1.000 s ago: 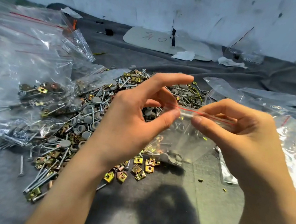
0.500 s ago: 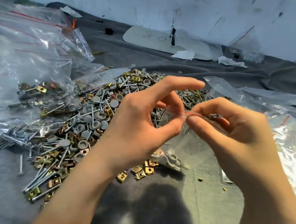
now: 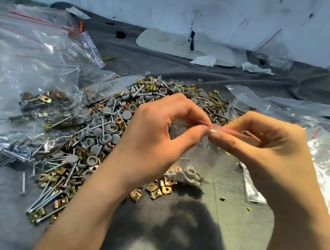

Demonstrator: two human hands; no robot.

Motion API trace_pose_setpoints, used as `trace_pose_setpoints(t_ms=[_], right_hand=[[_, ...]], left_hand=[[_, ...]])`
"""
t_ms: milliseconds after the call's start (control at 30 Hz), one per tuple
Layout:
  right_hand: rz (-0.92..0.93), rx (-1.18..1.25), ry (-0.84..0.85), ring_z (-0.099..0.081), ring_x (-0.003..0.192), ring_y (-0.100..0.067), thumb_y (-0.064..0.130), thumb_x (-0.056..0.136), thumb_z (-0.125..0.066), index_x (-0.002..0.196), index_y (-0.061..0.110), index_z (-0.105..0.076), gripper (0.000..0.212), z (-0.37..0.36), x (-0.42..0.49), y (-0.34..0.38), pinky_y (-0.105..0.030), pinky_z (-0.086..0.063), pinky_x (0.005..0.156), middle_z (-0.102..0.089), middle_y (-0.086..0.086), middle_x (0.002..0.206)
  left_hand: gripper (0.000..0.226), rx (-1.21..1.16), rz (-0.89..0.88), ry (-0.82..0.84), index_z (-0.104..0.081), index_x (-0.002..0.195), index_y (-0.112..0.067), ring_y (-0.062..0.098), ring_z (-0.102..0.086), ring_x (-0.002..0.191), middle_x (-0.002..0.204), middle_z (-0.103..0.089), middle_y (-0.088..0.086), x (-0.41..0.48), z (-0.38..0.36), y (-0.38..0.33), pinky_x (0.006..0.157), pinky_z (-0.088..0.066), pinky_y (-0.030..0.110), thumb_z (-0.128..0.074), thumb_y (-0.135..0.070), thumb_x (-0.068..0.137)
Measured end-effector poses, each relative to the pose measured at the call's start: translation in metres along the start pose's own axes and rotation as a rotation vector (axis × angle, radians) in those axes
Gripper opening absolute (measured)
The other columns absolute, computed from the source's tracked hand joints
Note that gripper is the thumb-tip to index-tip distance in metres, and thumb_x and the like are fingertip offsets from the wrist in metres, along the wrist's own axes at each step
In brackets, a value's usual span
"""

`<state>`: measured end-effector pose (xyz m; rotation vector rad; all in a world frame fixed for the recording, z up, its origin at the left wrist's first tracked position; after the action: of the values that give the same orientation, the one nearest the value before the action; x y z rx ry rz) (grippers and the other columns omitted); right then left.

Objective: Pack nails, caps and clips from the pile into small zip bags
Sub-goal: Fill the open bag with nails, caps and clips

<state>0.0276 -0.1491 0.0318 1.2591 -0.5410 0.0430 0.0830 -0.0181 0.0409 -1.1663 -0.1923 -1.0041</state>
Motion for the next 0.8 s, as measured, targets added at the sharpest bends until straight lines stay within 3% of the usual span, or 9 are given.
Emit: trace_pose_setpoints(t_ms=[67,200,367,800], right_hand=[[0.002,-0.002,-0.002,-0.057,0.057,-0.005,0.025,0.062,-0.079,0.069,0.013,-0.069,0.018,0.001,0.000,-0.001,-0.016,-0.044,0.055,-0.069,0.001,0.064],[0.007,-0.033,-0.010,-0.059,0.061,-0.011,0.034,0.060,-0.083,0.067,0.018,-0.070,0.022,0.001,0.000,-0.002,-0.029,-0.047,0.061,-0.069,0.000,0.066],[-0.002,0.052,-0.030,-0.053,0.053,-0.004,0.025,0.060,-0.079,0.066,0.008,-0.068,0.021,0.006,0.000,-0.003,-0.013,-0.041,0.052,-0.065,0.003,0.058],[0.002,0.092,-0.044,-0.058,0.057,-0.003,0.025,0.059,-0.077,0.064,0.018,-0.071,0.011,0.015,-0.003,-0.002,-0.012,-0.046,0.057,-0.069,0.007,0.063]], left_hand=[[0.009,0.009,-0.004,-0.022,-0.067,0.089,-0.018,-0.009,-0.056,0.077,0.083,-0.062,-0.014,0.000,0.002,0.000,0.073,-0.038,0.004,-0.069,-0.010,0.084],[0.009,-0.008,0.018,-0.009,-0.066,0.089,-0.019,-0.007,-0.059,0.078,0.084,-0.063,-0.015,0.000,0.003,0.003,0.073,-0.041,0.006,-0.070,-0.012,0.085],[0.008,0.005,0.012,-0.047,-0.065,0.088,-0.022,-0.006,-0.059,0.079,0.084,-0.064,-0.014,-0.001,0.007,0.001,0.074,-0.040,0.006,-0.067,-0.014,0.084],[0.009,-0.028,0.059,-0.044,-0.063,0.085,-0.028,0.003,-0.065,0.084,0.086,-0.068,-0.010,-0.001,0.010,0.004,0.078,-0.050,0.015,-0.065,-0.019,0.085]])
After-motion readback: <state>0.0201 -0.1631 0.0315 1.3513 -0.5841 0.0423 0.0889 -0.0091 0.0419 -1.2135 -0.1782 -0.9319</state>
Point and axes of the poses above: each hand's wrist, its own x-axis towards the middle knuckle, its own z-axis out of the back of the hand, y = z × x, the point moved 8 cm from there along x, towards the middle knuckle
